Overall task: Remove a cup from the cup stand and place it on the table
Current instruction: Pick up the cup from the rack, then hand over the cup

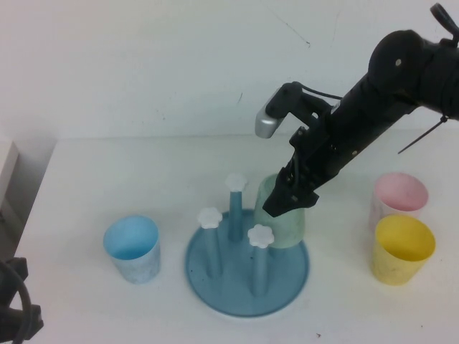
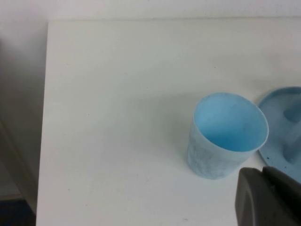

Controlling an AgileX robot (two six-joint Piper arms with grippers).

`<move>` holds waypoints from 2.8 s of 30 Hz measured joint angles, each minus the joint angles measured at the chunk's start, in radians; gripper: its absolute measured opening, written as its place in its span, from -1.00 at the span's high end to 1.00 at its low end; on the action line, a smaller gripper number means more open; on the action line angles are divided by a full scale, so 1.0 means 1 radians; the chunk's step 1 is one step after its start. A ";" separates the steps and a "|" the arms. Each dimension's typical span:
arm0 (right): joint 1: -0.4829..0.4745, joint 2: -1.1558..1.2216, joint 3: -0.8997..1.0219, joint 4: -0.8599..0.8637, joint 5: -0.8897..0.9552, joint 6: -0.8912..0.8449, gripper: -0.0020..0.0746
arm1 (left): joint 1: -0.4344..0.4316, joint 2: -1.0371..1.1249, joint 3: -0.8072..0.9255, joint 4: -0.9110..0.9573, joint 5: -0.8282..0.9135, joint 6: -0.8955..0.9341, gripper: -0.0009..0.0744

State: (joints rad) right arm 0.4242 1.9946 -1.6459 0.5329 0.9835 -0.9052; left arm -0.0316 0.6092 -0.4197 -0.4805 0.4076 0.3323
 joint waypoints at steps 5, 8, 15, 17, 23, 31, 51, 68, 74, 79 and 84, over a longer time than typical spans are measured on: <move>0.000 0.002 -0.105 -0.044 0.061 0.065 -0.54 | 0.000 0.000 0.000 -0.074 0.000 0.000 0.98; 0.000 0.000 -0.202 -0.092 0.116 0.119 -0.54 | 0.000 0.000 0.000 -0.168 0.000 0.000 0.98; 0.000 -0.023 -0.445 -0.135 0.244 0.211 -0.54 | 0.000 0.000 0.000 -0.418 -0.006 0.013 0.98; 0.000 -0.031 -0.497 -0.122 0.250 0.231 -0.54 | 0.000 0.000 0.000 -0.498 -0.006 0.043 0.98; 0.000 -0.049 -0.551 0.090 0.250 0.281 -0.54 | 0.000 0.000 0.000 -0.842 0.036 0.242 0.98; 0.002 -0.035 -0.506 0.381 0.250 0.276 -0.54 | 0.000 0.002 0.000 -1.192 0.088 0.538 0.82; 0.130 -0.023 -0.075 0.900 0.225 -0.057 -0.54 | 0.000 0.002 -0.001 -1.213 0.088 0.486 -0.46; 0.194 -0.020 -0.073 0.939 0.206 -0.117 -0.52 | -0.001 -0.002 -0.009 -1.238 0.132 0.477 0.55; 0.196 -0.019 -0.072 0.940 0.202 -0.117 -0.65 | -0.001 -0.002 -0.011 -1.242 0.168 0.485 0.73; 0.192 -0.017 -0.072 0.968 0.202 -0.117 -0.81 | -0.001 -0.002 -0.013 -1.242 0.213 0.529 0.90; 0.123 -0.020 -0.072 1.015 0.210 -0.094 -0.82 | -0.001 0.000 -0.035 -1.190 0.221 0.517 0.96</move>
State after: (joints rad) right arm 0.5474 1.9741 -1.7176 1.5475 1.1937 -0.9992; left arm -0.0324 0.6092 -0.4545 -1.6702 0.6289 0.8496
